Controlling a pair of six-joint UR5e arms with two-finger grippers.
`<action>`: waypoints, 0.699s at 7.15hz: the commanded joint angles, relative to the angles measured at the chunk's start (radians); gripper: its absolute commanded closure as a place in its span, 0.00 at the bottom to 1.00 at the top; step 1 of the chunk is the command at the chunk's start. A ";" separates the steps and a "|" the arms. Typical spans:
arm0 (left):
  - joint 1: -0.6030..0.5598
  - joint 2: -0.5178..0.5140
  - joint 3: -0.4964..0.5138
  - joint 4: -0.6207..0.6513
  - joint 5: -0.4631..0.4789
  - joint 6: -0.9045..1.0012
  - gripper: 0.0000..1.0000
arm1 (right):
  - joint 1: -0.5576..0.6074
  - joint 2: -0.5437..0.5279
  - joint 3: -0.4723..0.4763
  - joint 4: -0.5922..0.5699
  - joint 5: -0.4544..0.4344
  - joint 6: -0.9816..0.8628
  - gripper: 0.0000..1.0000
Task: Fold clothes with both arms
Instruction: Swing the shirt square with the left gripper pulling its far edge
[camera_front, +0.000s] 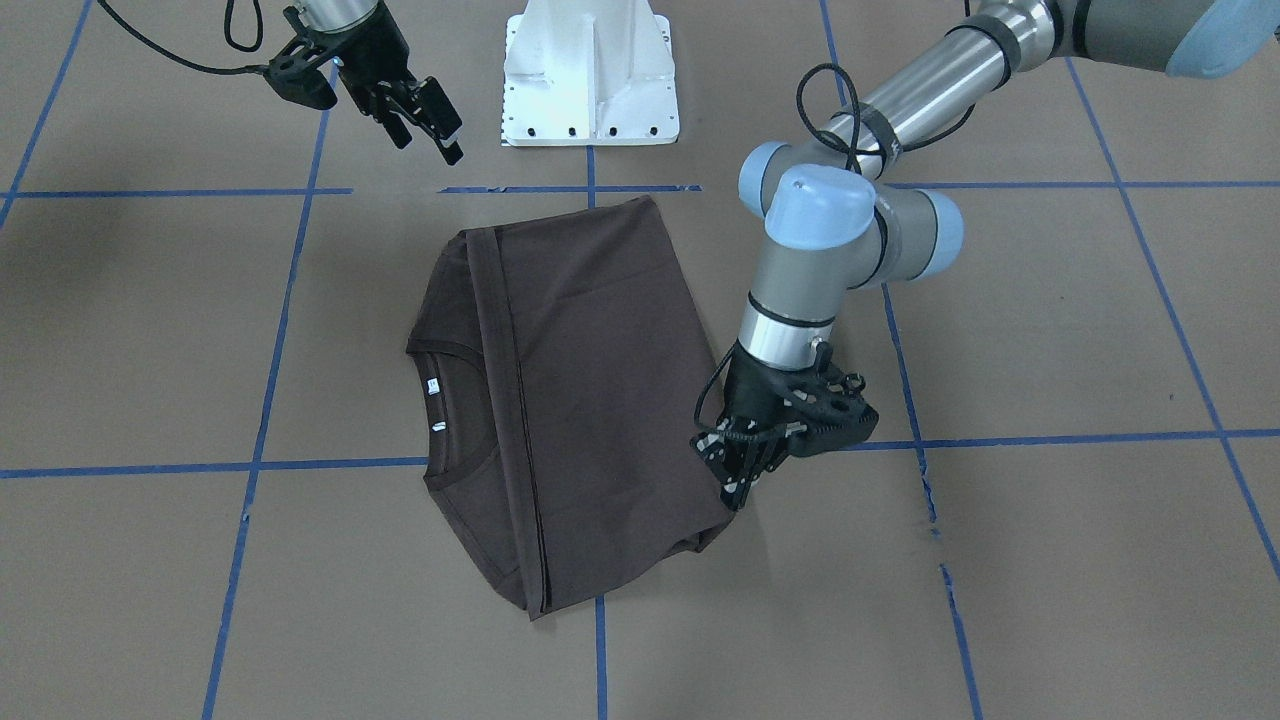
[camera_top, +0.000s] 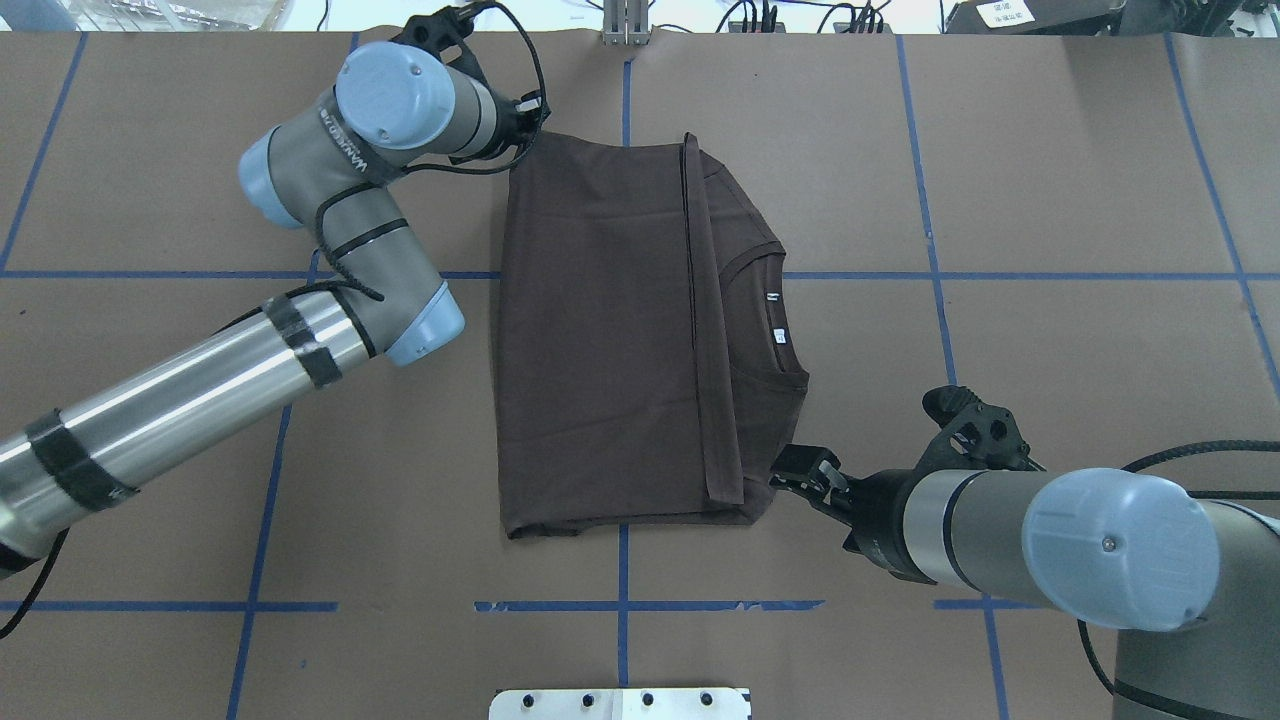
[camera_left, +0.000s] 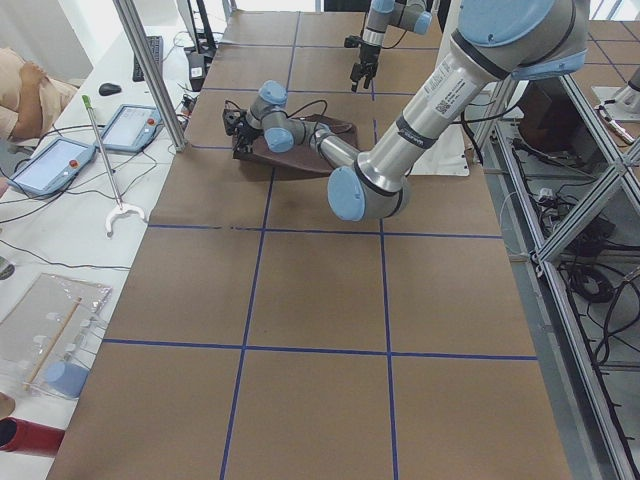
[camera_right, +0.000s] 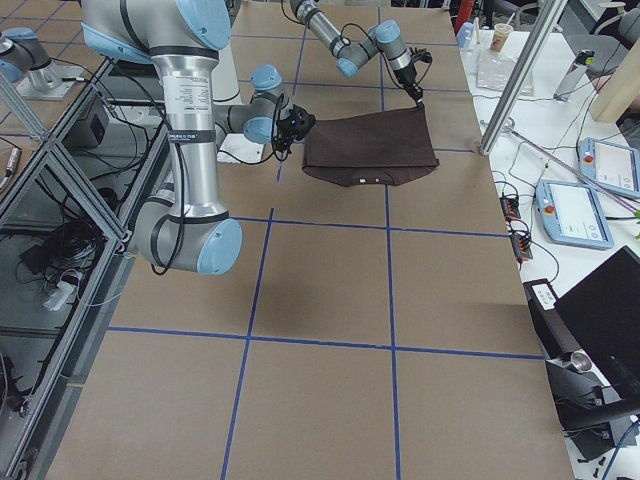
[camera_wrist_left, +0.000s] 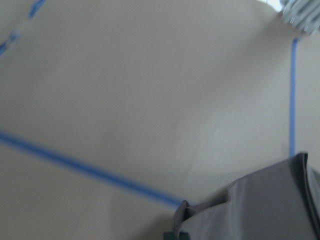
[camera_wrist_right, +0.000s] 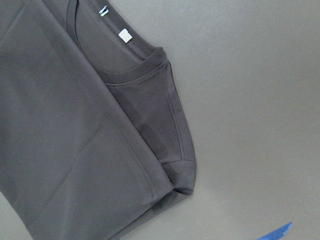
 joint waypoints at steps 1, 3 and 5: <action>-0.015 -0.060 0.102 -0.070 -0.008 0.003 0.18 | 0.005 0.034 -0.007 0.001 -0.023 0.001 0.00; 0.000 0.158 -0.209 -0.068 -0.069 -0.048 0.10 | 0.009 0.086 -0.119 -0.005 -0.025 -0.028 0.00; -0.001 0.279 -0.384 -0.064 -0.174 -0.056 0.10 | -0.001 0.269 -0.265 -0.145 -0.022 -0.209 0.00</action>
